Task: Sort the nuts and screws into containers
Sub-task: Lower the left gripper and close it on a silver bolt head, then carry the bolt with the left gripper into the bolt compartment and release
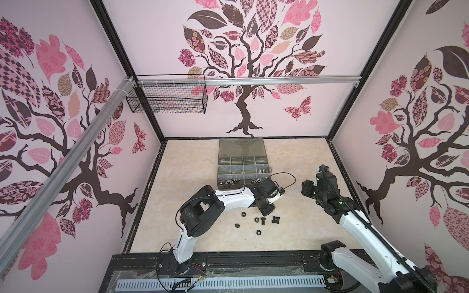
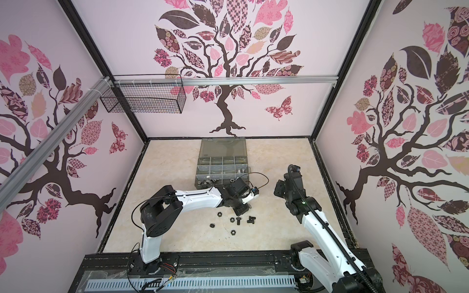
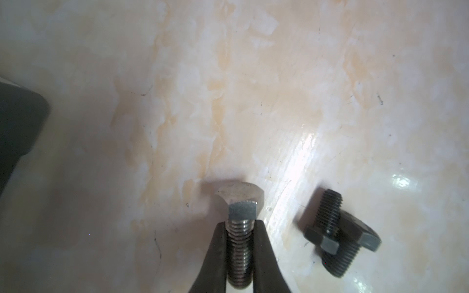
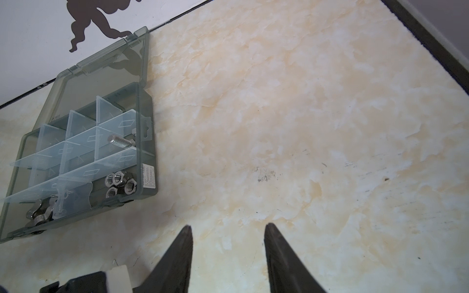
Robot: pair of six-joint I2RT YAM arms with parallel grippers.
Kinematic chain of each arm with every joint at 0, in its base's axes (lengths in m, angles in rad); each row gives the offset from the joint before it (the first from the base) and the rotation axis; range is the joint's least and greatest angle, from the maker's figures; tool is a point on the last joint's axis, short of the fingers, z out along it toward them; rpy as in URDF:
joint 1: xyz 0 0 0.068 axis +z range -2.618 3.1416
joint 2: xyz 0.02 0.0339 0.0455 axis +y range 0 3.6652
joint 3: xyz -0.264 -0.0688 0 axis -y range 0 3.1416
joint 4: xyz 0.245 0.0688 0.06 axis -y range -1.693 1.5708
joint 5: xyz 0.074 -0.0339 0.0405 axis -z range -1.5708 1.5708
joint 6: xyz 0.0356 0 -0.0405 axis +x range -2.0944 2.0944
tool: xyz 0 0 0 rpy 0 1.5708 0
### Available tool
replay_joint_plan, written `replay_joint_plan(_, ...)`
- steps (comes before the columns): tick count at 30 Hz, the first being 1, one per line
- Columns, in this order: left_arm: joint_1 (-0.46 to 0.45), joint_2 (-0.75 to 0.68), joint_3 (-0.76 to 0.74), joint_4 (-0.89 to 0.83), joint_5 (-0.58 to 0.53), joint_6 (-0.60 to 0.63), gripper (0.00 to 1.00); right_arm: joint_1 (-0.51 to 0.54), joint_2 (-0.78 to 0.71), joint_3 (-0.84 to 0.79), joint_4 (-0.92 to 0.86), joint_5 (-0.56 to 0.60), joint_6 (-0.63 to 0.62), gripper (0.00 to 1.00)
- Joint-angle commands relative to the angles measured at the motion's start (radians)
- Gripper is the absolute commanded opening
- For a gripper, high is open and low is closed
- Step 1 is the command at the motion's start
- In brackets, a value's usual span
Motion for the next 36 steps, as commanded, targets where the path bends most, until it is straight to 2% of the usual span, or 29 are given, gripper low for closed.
replay_joint_plan(1, 0.051, -0.094, 0.098, 0.027, -0.002, -0.027, 0.04, -0.006, -0.011, 0.032, -0.027, 0.006, 0.000, 0.49)
replay_joint_plan(5, 0.130, -0.088, 0.190, 0.037, -0.026, -0.019, 0.03, -0.006, -0.017, 0.038, -0.042, 0.000, -0.001, 0.49)
replay_joint_plan(13, 0.240, 0.071, 0.407, -0.003, -0.068, 0.036, 0.03, -0.006, -0.025, 0.055, -0.064, -0.038, 0.003, 0.48)
replay_joint_plan(19, 0.278, 0.173, 0.496, 0.005, -0.048, 0.049, 0.04, -0.006, -0.011, 0.060, -0.078, -0.021, -0.008, 0.48)
replay_joint_plan(29, 0.306, 0.268, 0.553, 0.027, -0.030, 0.049, 0.06, -0.006, 0.030, 0.081, -0.083, -0.013, -0.020, 0.48)
replay_joint_plan(33, 0.306, 0.284, 0.566, 0.033, -0.021, 0.054, 0.10, -0.006, 0.038, 0.080, -0.086, -0.008, -0.027, 0.48)
replay_joint_plan(36, 0.307, 0.286, 0.565, 0.033, -0.010, 0.055, 0.21, -0.006, 0.044, 0.082, -0.084, -0.006, -0.028, 0.48)
